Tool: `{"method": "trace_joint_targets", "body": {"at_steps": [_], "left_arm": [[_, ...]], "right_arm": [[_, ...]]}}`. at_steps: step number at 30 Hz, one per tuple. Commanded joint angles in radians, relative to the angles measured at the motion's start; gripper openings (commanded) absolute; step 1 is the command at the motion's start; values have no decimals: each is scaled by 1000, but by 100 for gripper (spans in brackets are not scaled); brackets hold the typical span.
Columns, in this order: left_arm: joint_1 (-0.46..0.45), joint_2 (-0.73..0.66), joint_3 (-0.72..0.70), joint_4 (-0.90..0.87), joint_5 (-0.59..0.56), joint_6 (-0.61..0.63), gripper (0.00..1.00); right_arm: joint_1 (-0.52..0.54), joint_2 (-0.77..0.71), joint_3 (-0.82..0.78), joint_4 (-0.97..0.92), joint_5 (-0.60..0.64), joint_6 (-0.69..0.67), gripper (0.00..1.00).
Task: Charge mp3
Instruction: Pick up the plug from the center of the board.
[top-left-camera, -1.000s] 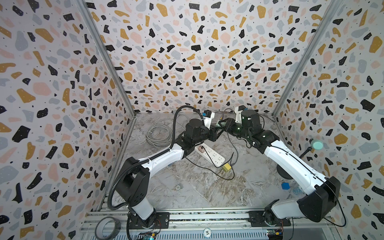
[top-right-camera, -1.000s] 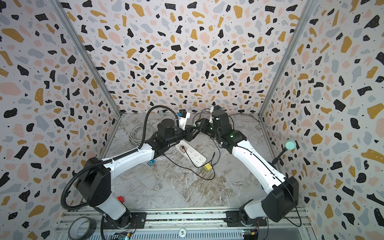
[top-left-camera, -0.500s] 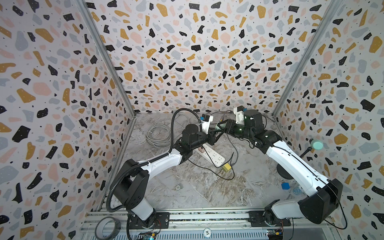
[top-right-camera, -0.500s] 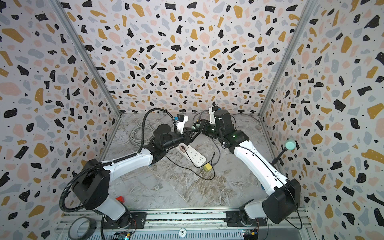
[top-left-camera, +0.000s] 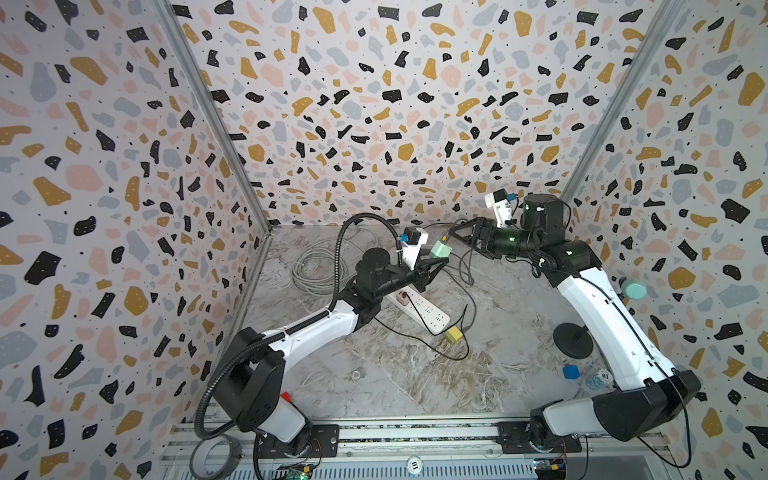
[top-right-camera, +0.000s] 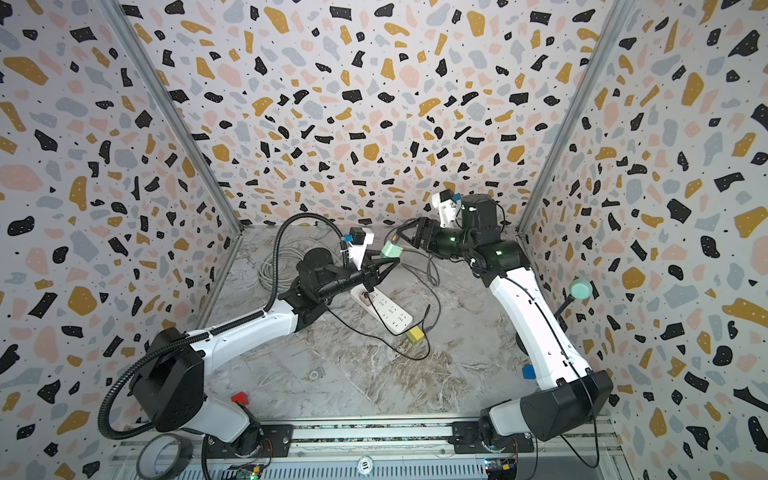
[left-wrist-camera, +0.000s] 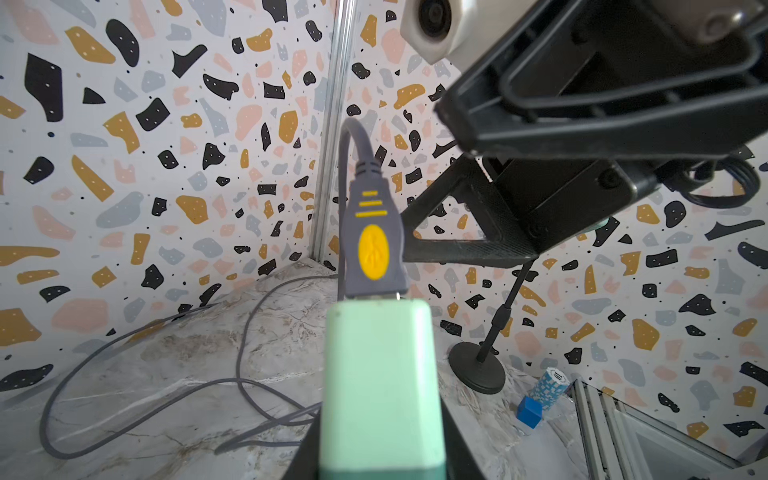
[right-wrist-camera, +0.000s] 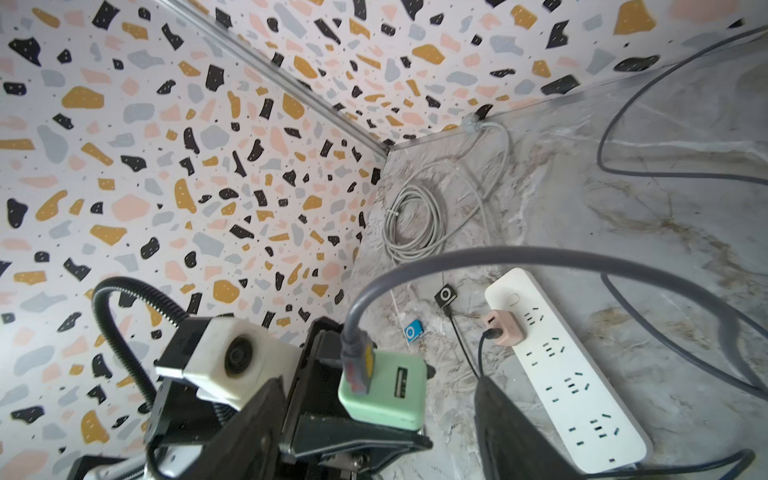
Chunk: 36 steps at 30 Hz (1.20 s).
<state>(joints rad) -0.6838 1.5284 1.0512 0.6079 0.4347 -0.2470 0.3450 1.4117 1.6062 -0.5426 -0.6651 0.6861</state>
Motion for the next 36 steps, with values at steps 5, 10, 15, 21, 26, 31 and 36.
{"method": "trace_joint_targets", "body": {"at_steps": [5,10,15,21,26,31,36], "left_arm": [[-10,-6,6,77,40,67,3],[-14,-10,3,62,56,92,3],[-18,-15,3,32,56,128,3],[-19,-11,3,18,58,141,2],[-20,-7,4,12,61,148,2],[-20,-6,6,7,67,152,1],[-22,-6,5,-6,58,165,1]], "right_arm": [[3,48,44,-126,-116,-108,75],[3,84,80,-144,-121,-130,73],[5,113,110,-173,-149,-155,68],[15,114,123,-213,-180,-192,58],[28,115,122,-242,-200,-219,55],[39,119,121,-256,-198,-232,50],[43,118,116,-247,-208,-229,28]]}}
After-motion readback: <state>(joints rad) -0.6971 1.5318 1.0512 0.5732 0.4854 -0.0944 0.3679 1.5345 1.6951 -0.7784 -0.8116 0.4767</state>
